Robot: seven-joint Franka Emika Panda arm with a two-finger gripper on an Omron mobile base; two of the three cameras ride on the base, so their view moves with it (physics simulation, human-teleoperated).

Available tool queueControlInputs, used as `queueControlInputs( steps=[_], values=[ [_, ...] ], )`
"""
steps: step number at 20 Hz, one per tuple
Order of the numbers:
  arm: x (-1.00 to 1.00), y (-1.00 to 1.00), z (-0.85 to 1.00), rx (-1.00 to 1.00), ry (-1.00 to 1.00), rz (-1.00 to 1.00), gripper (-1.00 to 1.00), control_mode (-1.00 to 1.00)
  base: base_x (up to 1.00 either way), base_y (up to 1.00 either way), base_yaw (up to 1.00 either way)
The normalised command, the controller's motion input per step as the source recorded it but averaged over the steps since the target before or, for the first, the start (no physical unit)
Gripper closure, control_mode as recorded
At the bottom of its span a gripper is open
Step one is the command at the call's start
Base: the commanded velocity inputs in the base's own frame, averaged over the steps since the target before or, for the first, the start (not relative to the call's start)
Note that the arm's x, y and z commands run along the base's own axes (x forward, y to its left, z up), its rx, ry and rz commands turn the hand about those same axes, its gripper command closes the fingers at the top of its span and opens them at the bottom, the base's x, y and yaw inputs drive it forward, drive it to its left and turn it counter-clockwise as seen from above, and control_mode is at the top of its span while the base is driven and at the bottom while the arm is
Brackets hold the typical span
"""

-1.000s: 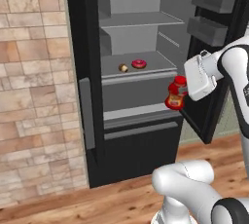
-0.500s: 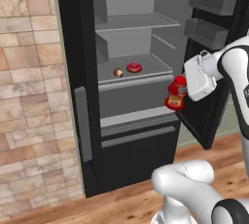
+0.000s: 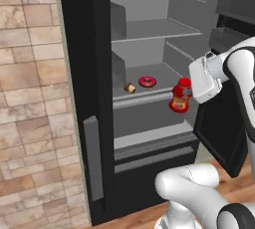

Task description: Place the ketchup and mustard from the counter to the top shelf of the fridge. If the existing items in the fridge are on the top shelf, move them to other shelves.

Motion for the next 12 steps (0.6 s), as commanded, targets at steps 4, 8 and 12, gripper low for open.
queueControlInputs(
  steps=[4,8,12],
  values=[
    [0.0,0.0,0.0,0.0,0.0,0.0,1.0,1.0,0.72,0.0,0.0],
    [0.0,0.0,0.0,0.0,0.0,0.0,1.0,1.0,0.61,0.0,0.0],
    [0.0,0.0,0.0,0.0,0.0,0.0,1.0,1.0,0.61,-0.01,0.0]
  ],
)
